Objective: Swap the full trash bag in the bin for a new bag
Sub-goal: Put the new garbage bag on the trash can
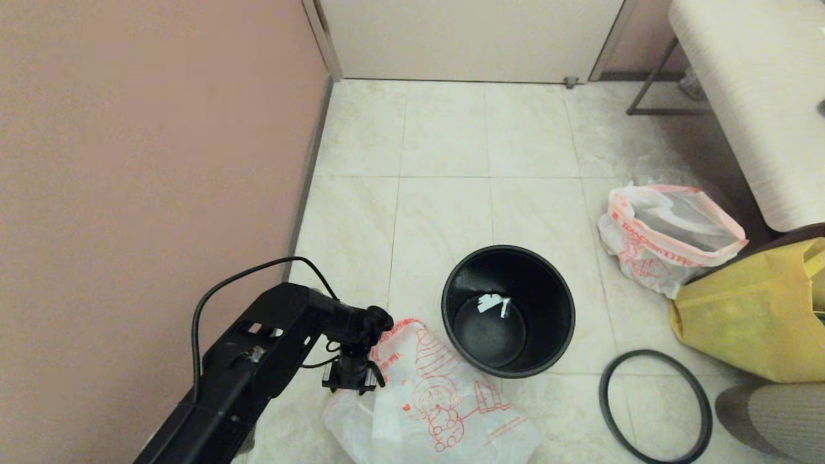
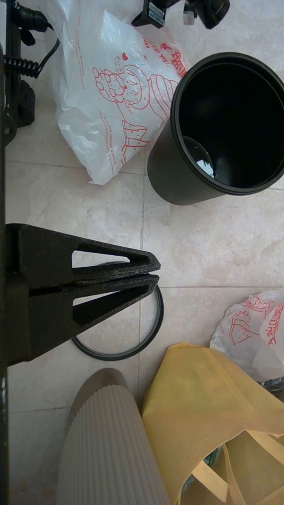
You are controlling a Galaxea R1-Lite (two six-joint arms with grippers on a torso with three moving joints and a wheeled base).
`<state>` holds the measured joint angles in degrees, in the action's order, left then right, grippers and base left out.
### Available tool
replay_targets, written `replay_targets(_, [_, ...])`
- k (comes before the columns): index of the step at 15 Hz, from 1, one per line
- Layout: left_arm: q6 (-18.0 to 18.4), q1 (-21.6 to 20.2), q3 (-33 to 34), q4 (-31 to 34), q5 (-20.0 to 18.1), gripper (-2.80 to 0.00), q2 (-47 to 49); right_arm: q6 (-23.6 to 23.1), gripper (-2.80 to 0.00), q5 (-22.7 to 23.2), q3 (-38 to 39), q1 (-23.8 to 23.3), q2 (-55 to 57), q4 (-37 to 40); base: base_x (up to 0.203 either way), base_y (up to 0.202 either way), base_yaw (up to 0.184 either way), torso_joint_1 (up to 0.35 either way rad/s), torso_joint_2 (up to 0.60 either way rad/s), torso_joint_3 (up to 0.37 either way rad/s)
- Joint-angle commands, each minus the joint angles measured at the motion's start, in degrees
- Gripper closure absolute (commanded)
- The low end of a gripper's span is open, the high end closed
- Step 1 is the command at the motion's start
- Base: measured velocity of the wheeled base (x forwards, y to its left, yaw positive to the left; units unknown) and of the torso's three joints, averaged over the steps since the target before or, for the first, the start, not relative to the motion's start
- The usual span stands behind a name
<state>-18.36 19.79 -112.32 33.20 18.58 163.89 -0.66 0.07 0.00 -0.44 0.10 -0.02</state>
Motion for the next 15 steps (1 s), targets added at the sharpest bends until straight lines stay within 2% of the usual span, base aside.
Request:
replay_targets(1, [-0.1, 0.2, 0.0, 0.1, 0.1, 0.0, -0.2, 0.0, 0.0, 0.0, 0.0, 0.0, 0.0, 0.0, 0.0, 0.0, 0.0, 0.0, 0.0, 0.0])
replay_targets(5, [-0.1, 0.6, 0.1, 1.0, -0.1, 0.0, -1.2, 0.0, 0.0, 0.0, 0.0, 0.0, 0.0, 0.0, 0.0, 0.0, 0.0, 0.0, 0.0, 0.0])
replay_targets(7, [-0.6, 0.9, 0.3, 5.0, -2.7, 0.0, -3.5, 0.0, 0.0, 0.0, 0.0, 0.0, 0.1, -0.1, 0.0, 0.0, 0.0, 0.0, 0.0, 0.0])
replay_targets(9, [-3.6, 2.9, 2.5, 10.6, -7.1, 0.0, -10.2, 0.0, 0.0, 0.0, 0.0, 0.0, 0.0, -0.1, 0.0, 0.0, 0.0, 0.0, 0.0, 0.0])
replay_targets(11, [-6.8, 4.9, 7.0, 12.7, -8.7, 0.0, -19.0, 0.0, 0.0, 0.0, 0.0, 0.0, 0.0, 0.0, 0.0, 0.0, 0.0, 0.0, 0.0, 0.0])
replay_targets(15, [-10.2, 9.1, 17.6, 14.1, -11.0, 0.0, -41.1, 0.0, 0.0, 0.0, 0.0, 0.0, 0.0, 0.0, 0.0, 0.0, 0.0, 0.0, 0.0, 0.0])
